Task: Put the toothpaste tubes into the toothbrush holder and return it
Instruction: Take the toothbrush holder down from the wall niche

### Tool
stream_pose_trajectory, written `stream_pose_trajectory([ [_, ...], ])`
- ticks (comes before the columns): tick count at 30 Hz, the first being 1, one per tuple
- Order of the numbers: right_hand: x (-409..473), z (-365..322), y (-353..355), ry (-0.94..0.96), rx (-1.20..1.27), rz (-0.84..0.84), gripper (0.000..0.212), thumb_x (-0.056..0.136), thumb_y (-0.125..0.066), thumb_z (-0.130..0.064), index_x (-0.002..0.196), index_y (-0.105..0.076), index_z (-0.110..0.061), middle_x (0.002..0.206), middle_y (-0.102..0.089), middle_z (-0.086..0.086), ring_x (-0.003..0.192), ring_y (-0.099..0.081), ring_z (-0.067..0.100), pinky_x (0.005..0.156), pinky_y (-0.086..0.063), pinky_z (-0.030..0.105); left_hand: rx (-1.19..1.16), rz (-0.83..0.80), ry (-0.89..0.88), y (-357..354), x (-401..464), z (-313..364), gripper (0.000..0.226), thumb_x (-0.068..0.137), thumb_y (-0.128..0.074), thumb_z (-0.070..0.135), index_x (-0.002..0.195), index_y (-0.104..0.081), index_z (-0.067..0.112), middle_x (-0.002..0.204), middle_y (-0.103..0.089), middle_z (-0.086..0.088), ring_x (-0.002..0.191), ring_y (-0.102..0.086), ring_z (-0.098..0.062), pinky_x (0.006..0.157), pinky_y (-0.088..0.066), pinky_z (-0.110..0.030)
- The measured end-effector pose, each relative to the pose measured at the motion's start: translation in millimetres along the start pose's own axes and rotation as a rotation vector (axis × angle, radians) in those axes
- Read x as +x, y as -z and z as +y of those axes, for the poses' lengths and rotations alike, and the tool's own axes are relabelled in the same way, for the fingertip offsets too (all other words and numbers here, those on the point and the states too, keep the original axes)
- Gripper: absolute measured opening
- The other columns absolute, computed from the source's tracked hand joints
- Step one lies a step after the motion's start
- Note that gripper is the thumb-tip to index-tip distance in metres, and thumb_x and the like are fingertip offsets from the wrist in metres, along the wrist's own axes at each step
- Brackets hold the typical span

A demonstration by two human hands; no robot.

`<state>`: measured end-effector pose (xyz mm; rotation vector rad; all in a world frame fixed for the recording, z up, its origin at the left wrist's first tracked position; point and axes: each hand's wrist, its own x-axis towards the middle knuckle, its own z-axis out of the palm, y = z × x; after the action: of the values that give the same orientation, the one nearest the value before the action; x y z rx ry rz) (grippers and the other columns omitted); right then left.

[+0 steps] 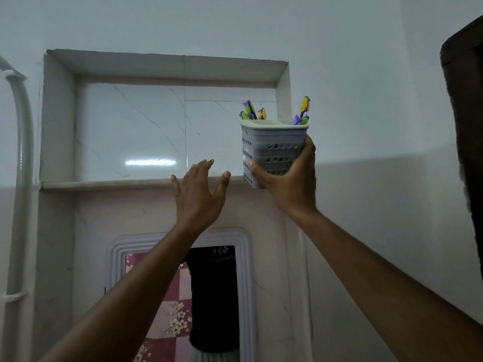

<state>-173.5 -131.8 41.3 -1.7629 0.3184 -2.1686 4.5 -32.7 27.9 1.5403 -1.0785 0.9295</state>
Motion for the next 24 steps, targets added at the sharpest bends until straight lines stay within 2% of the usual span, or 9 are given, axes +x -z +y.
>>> stream_pose_trajectory([
  [3,-26,-3,19,0.026,0.016,0.009,0.124,0.067,-0.099,-0.063,0.165,-0.036,-0.021,0.155,-0.057,-0.001,0.136,-0.064,0.019,0.102,-0.063,0.042,-0.067,0.013,-0.011,10,-20,8,0.062,0.105,-0.048,0.066,0.157,-0.049,0.033,0.165,-0.048,0.009,0.158,-0.036,-0.015,0.134,-0.004,-0.060],
  [6,-62,1,33,-0.036,0.058,-0.017,0.122,0.064,-0.101,-0.062,0.162,-0.038,-0.026,0.152,-0.060,-0.005,0.133,-0.067,0.016,0.101,-0.063,0.046,-0.090,-0.017,-0.027,17,-47,8,0.062,0.105,-0.048,0.067,0.157,-0.050,0.032,0.163,-0.051,0.008,0.156,-0.039,-0.015,0.134,-0.008,-0.059],
  [11,-129,21,52,-0.130,0.097,-0.097,0.120,0.067,-0.104,-0.054,0.162,-0.038,-0.027,0.151,-0.061,-0.007,0.130,-0.070,0.012,0.097,-0.067,0.043,-0.105,-0.115,-0.002,17,-104,-10,0.063,0.105,-0.051,0.065,0.157,-0.051,0.029,0.162,-0.053,0.004,0.152,-0.046,-0.018,0.131,-0.020,-0.062],
  [16,-209,40,69,-0.274,0.110,-0.171,0.120,0.066,-0.105,-0.050,0.162,-0.039,-0.023,0.150,-0.065,-0.010,0.130,-0.071,0.008,0.101,-0.065,0.044,-0.123,-0.228,0.055,9,-182,-42,0.056,0.106,-0.048,0.065,0.149,-0.058,0.032,0.153,-0.061,0.009,0.140,-0.057,-0.015,0.116,-0.043,-0.062],
  [19,-268,53,82,-0.371,0.049,-0.241,0.116,0.066,-0.106,-0.047,0.159,-0.042,-0.019,0.146,-0.066,-0.011,0.127,-0.070,0.002,0.101,-0.064,0.040,-0.150,-0.291,0.136,6,-245,-64,0.057,0.106,-0.052,0.064,0.150,-0.058,0.028,0.156,-0.058,0.010,0.144,-0.054,-0.013,0.116,-0.045,-0.059],
  [24,-363,69,108,-0.535,-0.034,-0.368,0.114,0.064,-0.102,-0.057,0.155,-0.044,-0.019,0.136,-0.059,-0.032,0.121,-0.066,-0.008,0.096,-0.064,0.036,-0.183,-0.416,0.329,18,-348,-87,0.058,0.106,-0.058,0.059,0.150,-0.059,0.021,0.148,-0.064,0.001,0.135,-0.060,-0.015,0.108,-0.054,-0.052],
])
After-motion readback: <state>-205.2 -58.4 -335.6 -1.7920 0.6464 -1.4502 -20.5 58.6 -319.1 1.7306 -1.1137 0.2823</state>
